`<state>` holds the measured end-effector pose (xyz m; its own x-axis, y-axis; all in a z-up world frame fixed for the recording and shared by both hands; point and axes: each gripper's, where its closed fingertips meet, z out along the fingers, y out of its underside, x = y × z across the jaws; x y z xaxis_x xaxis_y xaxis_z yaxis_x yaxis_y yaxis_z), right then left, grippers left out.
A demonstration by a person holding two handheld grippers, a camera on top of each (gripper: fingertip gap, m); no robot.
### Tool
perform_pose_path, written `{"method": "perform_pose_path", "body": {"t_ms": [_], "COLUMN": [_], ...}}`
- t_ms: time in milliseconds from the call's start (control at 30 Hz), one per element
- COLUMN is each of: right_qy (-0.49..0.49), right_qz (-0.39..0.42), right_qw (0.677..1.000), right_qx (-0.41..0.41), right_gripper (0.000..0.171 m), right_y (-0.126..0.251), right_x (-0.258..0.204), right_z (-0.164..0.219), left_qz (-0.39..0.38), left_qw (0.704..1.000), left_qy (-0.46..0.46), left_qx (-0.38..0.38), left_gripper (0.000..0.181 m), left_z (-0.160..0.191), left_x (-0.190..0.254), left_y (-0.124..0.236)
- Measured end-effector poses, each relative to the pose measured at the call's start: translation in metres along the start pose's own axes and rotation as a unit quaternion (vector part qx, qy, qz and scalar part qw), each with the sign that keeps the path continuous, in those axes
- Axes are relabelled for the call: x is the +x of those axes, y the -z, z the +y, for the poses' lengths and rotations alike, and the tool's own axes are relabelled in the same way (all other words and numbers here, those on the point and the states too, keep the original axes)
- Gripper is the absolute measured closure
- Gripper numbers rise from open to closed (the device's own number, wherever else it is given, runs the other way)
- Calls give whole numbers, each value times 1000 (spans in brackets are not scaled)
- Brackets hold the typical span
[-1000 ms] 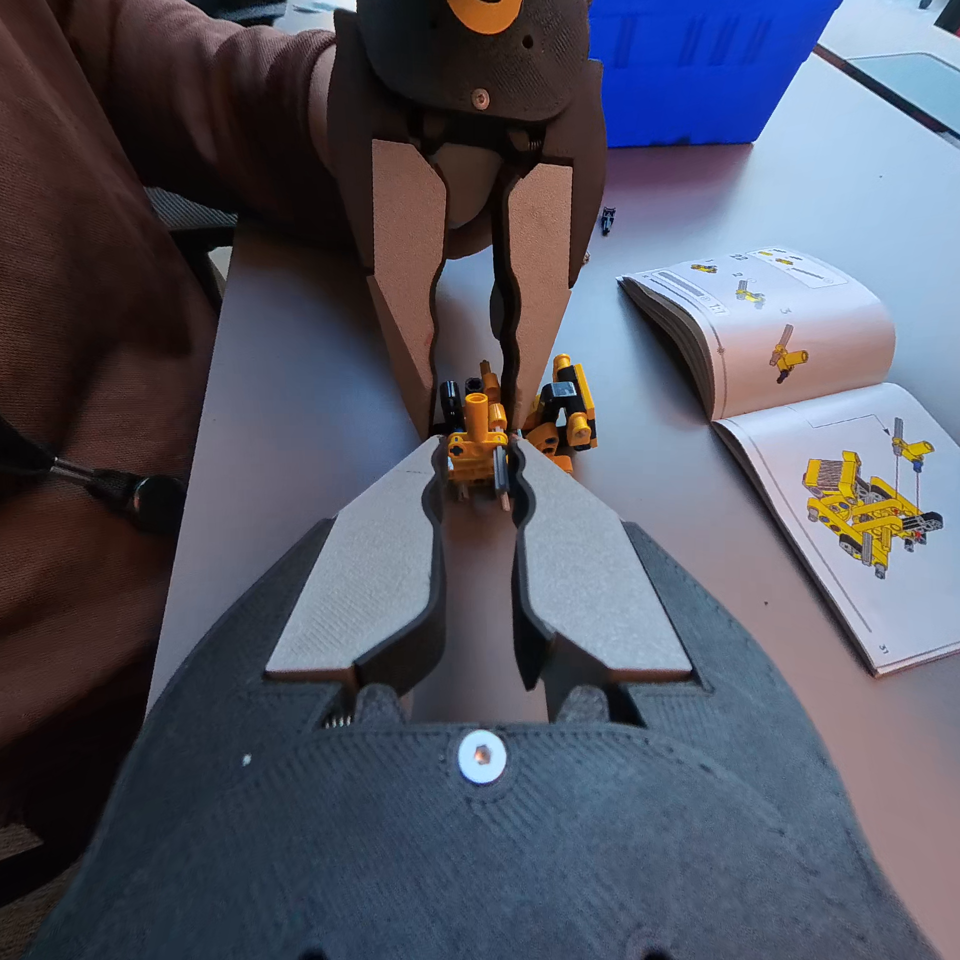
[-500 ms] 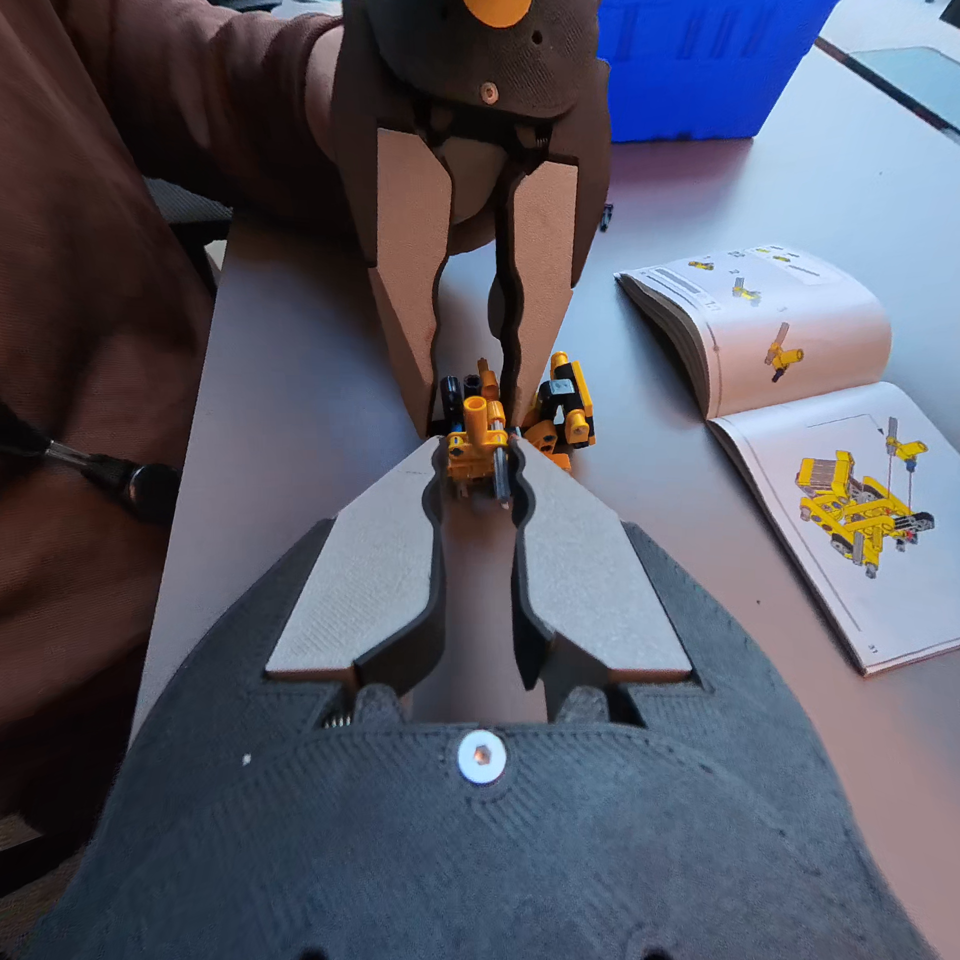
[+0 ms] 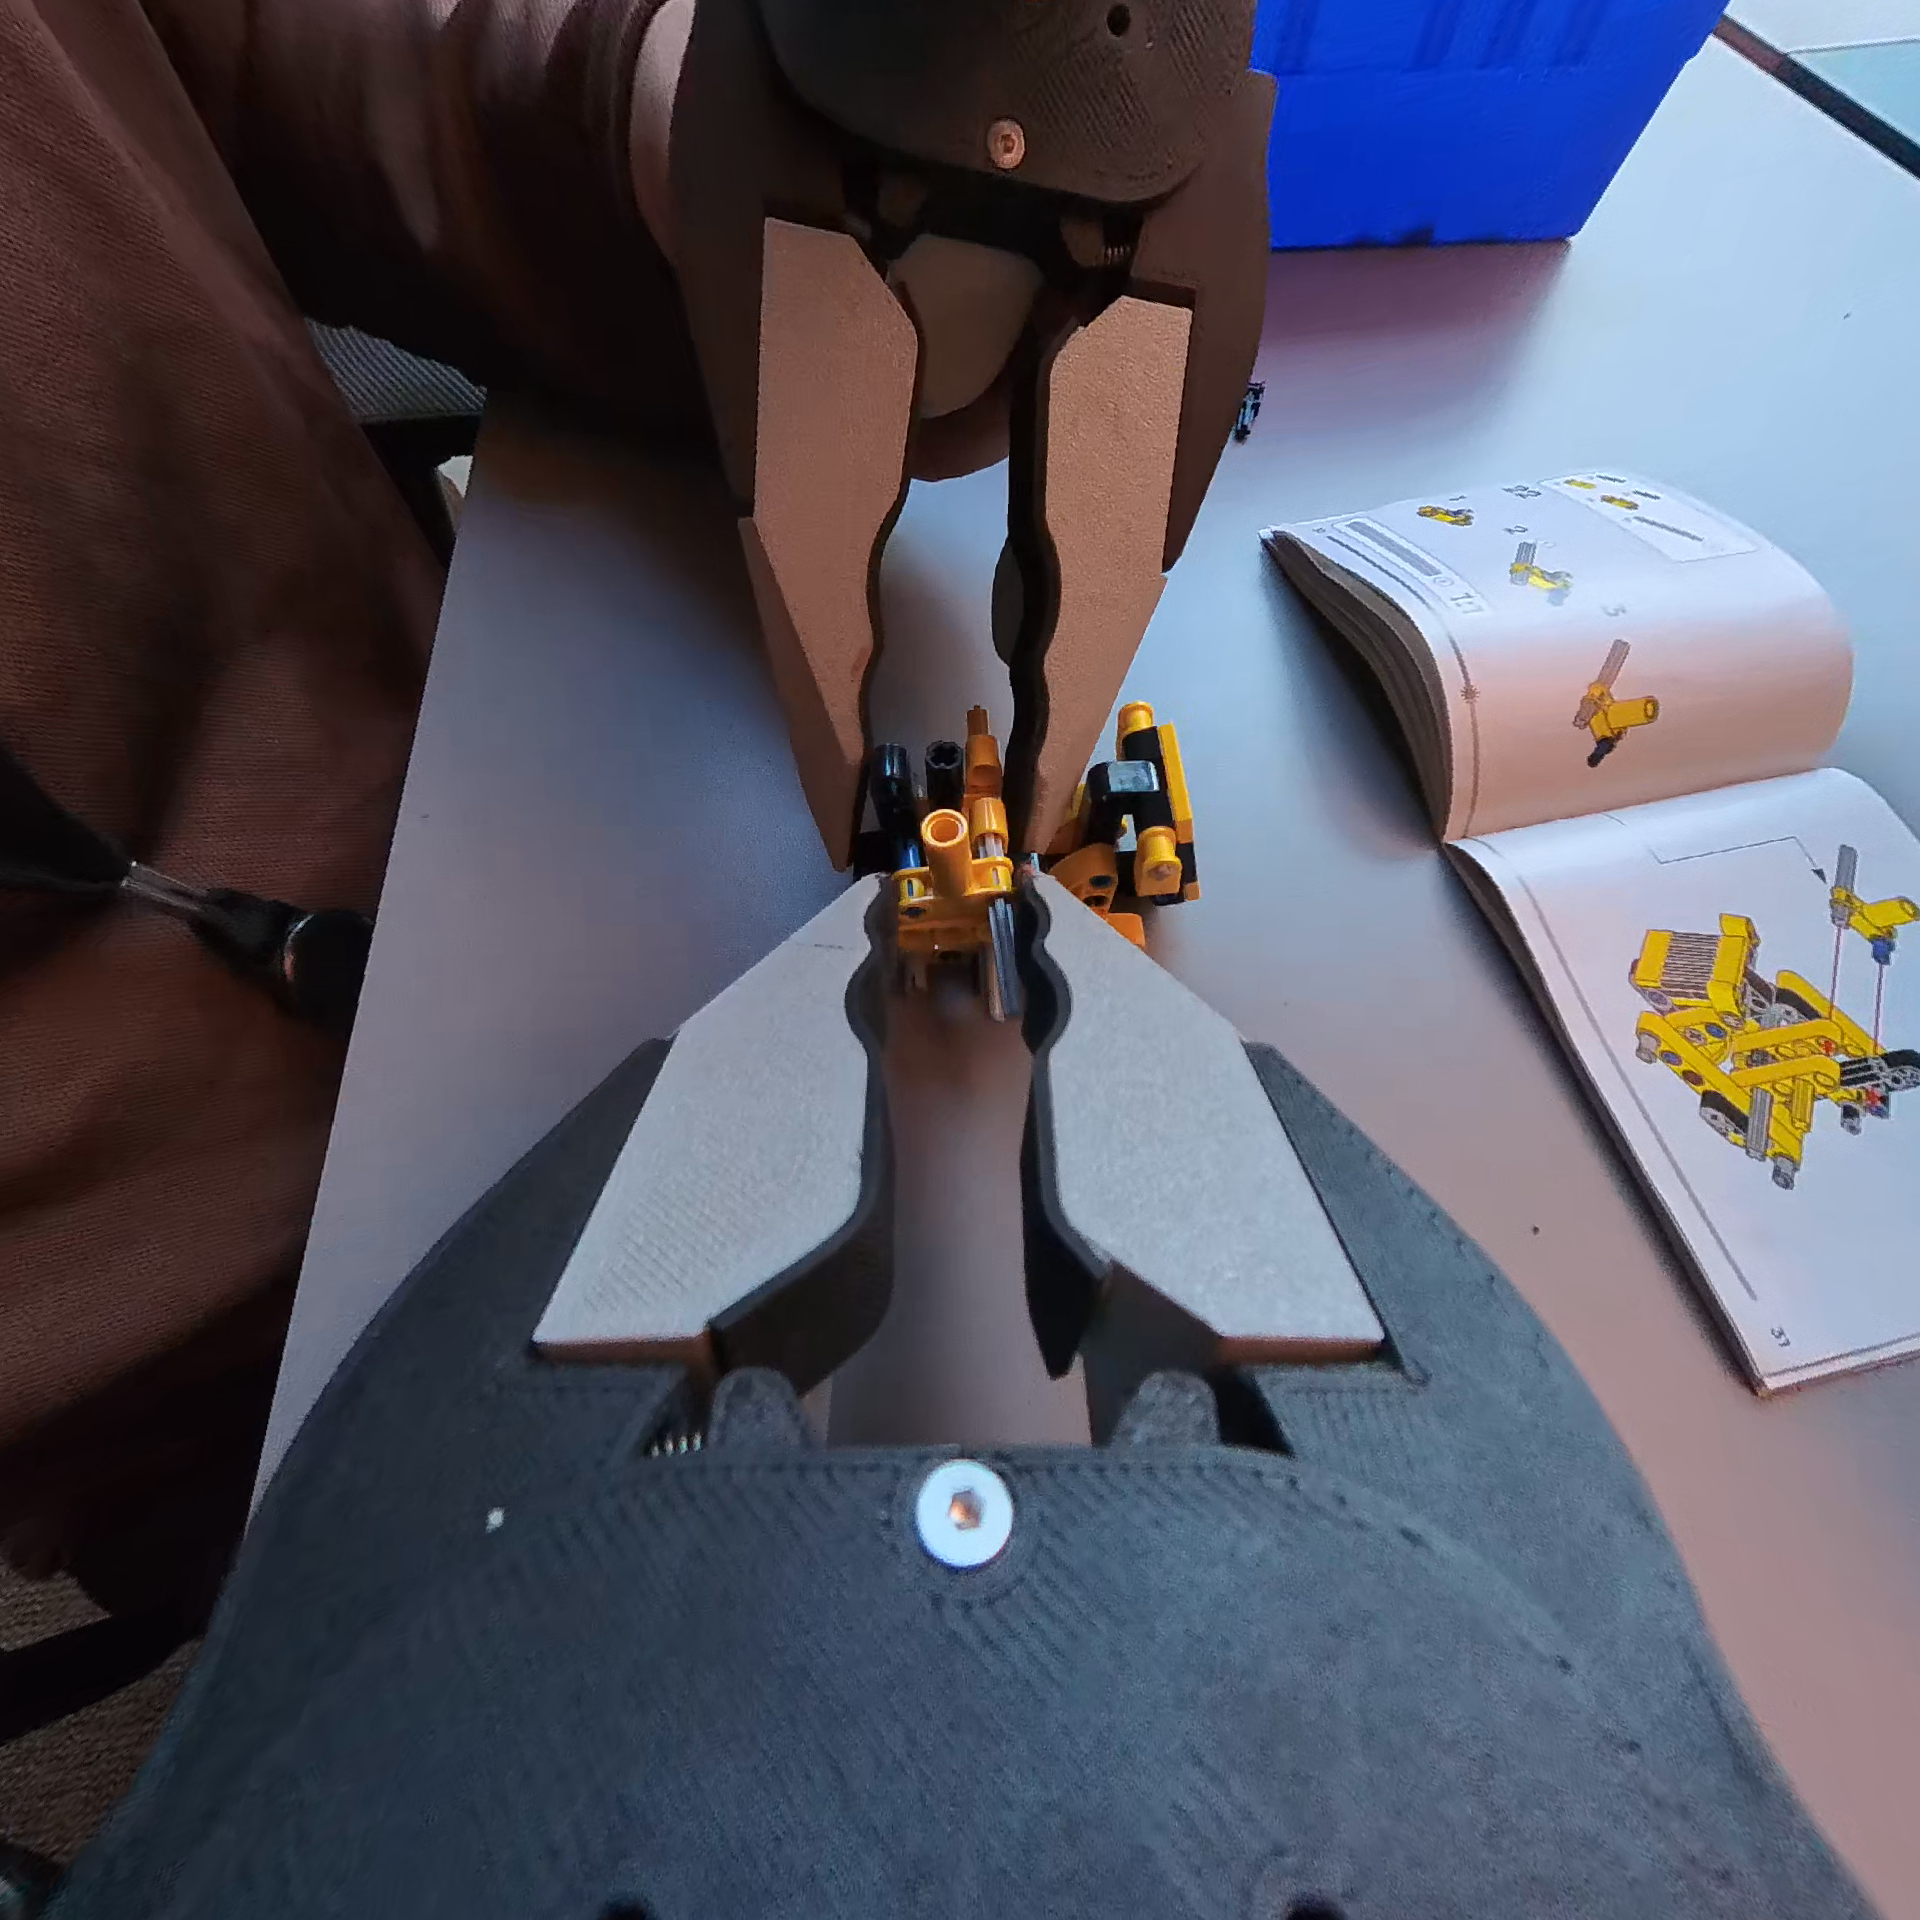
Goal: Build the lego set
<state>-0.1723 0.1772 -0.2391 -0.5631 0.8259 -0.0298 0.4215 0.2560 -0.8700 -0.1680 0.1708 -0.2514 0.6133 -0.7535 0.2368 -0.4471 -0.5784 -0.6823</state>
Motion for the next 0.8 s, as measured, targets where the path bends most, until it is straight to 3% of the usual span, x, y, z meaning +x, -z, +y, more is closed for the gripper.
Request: {"method": "perform_pose_path", "body": {"t_ms": [33, 800], "right_qy": [0, -15], "right_qz": [0, 80], "right_qw": [1000, 997], "right_qx": [0, -5], "right_gripper": [153, 152], "right_y": [0, -1], "right_x": [0, 4], "right_z": [0, 0], "left_qz": [0, -5], "left_qw": [1000, 999], "left_qy": [-1, 44], "left_qx": [0, -5], "left_gripper": [152, 153], "left_z": [0, -1], "left_x": [0, -3], "left_y": [0, 0]}}
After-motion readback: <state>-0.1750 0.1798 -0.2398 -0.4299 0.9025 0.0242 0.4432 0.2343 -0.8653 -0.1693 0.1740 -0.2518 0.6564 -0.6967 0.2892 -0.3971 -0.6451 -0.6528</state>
